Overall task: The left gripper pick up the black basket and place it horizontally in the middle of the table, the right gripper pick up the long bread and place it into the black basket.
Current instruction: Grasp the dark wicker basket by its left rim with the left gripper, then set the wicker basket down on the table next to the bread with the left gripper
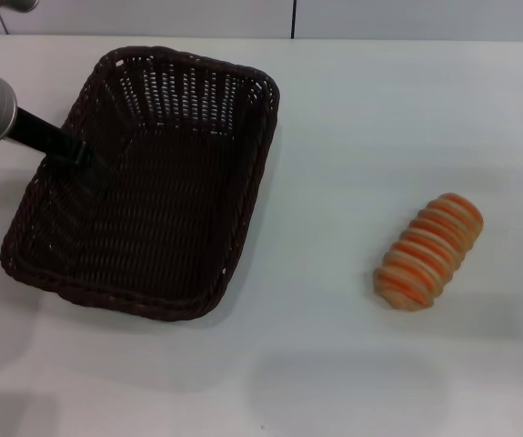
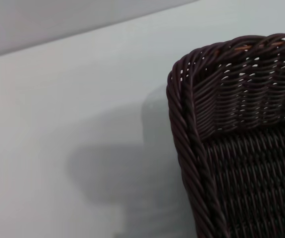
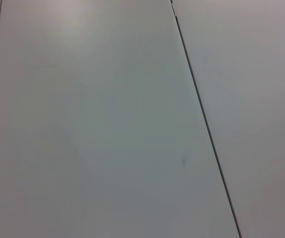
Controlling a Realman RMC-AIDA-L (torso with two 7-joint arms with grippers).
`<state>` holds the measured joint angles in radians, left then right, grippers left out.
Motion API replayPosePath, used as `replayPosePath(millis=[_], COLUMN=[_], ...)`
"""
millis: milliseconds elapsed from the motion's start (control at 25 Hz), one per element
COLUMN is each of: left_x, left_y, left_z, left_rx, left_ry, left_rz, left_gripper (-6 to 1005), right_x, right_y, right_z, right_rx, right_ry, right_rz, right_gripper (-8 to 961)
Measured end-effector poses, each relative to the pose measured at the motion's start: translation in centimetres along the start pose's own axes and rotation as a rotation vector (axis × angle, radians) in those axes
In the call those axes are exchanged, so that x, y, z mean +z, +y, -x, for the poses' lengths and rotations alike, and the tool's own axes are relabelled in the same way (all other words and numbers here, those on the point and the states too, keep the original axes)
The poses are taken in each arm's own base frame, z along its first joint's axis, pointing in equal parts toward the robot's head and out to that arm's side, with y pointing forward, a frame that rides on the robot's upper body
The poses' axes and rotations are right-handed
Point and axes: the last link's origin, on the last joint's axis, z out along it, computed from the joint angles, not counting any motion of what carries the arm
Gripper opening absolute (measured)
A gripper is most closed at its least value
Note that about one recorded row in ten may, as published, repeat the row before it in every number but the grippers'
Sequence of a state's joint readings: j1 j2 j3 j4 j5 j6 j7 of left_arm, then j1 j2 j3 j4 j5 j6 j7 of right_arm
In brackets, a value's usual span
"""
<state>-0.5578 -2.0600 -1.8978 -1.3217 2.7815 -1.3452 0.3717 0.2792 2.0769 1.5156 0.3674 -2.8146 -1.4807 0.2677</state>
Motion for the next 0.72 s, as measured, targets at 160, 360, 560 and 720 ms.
replayPosePath(millis=[160,360,560,720], left_x=[-0.5,-2.0,-4.1,-5.2], left_y=[0.1,-1.5,-2.9,-3.0], left_z=[-0.5,-1.5,-1.9,-2.0], left_rx=[0.043,0.077,0.121,0.18], left_ry=[0.026,0.15,0.304,0.363], left_rz=[0.001,0.035,0.141,0.201], left_gripper=[204,196,189,187], right_x=[0.0,-0.2,-0.6,-0.7], right_y=[0.1,-0.1,-0.3,-0.4], right_z=[0.2,0.3,0.4,0.5], right_rx=[0.001,0.0,0.0,0.021], right_ry=[-0.011,-0.014,-0.016,-0.021], right_rz=[0.005,-0.001,-0.009,-0.014], right_gripper=[624,624,624,624])
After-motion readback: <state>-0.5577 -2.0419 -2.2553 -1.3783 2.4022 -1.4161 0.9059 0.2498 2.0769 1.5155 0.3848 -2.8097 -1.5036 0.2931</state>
